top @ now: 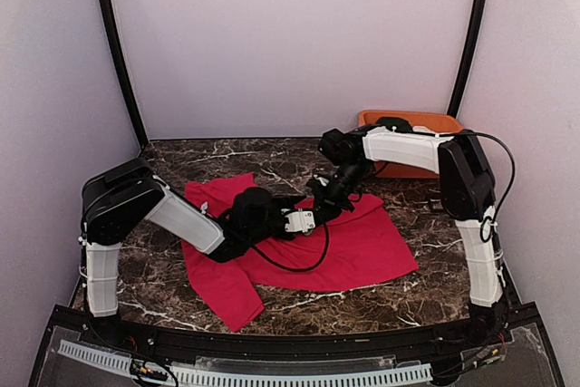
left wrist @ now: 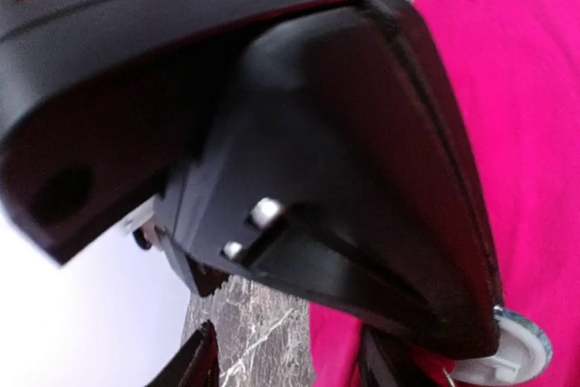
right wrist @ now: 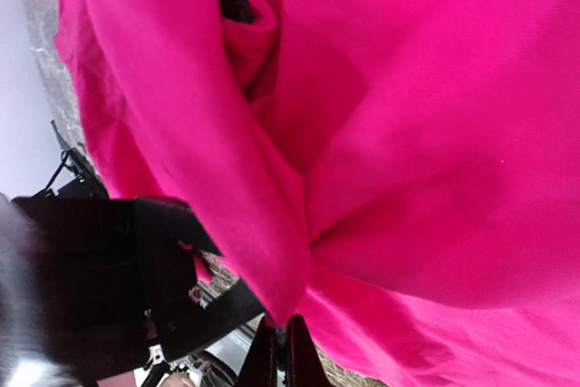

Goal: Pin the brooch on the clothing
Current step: Cross the brooch on the flattened clothing.

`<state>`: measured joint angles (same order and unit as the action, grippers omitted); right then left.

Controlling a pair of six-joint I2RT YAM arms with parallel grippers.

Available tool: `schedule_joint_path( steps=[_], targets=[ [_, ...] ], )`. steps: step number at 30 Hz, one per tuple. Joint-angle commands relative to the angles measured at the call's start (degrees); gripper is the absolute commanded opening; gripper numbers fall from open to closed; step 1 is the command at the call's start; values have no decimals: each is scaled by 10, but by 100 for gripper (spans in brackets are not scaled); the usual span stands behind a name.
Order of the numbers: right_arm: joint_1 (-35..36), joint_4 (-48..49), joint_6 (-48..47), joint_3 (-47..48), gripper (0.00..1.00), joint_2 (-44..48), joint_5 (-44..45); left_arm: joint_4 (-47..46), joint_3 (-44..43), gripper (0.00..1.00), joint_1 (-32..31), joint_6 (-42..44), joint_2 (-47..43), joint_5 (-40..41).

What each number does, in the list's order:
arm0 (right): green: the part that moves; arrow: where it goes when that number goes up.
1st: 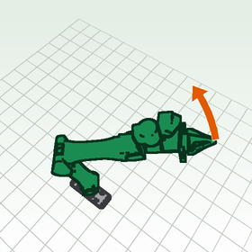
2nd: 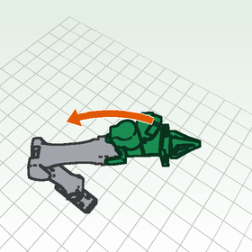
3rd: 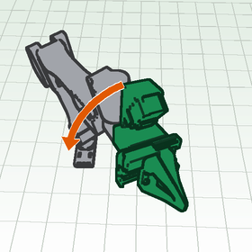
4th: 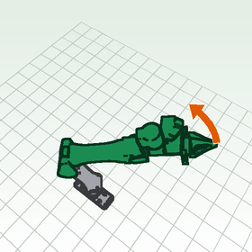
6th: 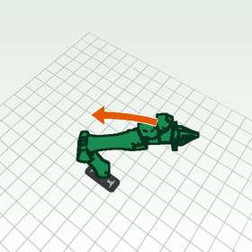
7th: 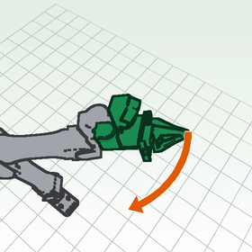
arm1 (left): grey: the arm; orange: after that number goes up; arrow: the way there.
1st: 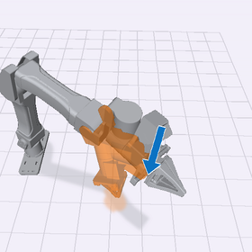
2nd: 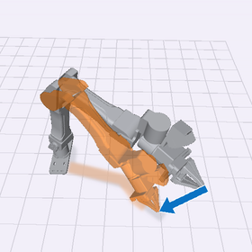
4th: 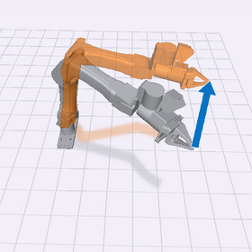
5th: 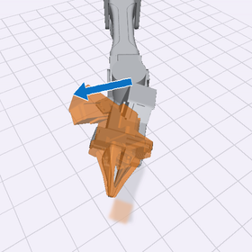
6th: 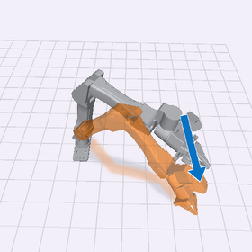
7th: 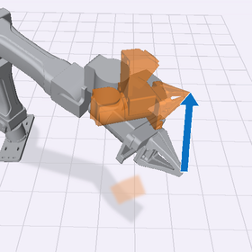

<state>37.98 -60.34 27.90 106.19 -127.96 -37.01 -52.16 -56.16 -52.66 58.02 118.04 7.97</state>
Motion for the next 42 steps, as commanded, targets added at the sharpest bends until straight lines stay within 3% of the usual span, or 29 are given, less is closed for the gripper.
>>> schedule_joint_path(
  steps=[1, 10, 12, 14, 23, 27, 34, 36, 42],
  targets=[
    [-7, 88, -8, -62, 0, 45, -77, -63, 15, 61, 4, -74, -40, 30],
    [-10, 185, -15, -139, 0, 82, -148, -85, 50, 83, 14, -200, -112, 81],
    [-10, 190, -17, -144, 0, 86, -155, -83, 58, 97, 14, -219, -131, 94],
    [-10, 194, -20, -148, 0, 90, -158, -73, 62, 98, 15, -239, -151, 107],
    [-10, 230, -14, -160, 0, 110, -194, 30, 80, 99, 15, -328, -250, 107],
    [-10, 255, -7, -168, 0, 130, -219, 105, 102, 99, 15, -419, -320, 84],
    [-10, 281, -22, -164, 0, 162, -223, 248, 137, 97, 18, -517, -443, -52],
    [-10, 329, -12, -180, 0, 178, -231, 277, 143, 96, 23, -549, -468, -88],
    [-9, 426, 14, -220, 0, 199, -238, 292, 152, 87, 54, -660, -483, -200]
  ],
)
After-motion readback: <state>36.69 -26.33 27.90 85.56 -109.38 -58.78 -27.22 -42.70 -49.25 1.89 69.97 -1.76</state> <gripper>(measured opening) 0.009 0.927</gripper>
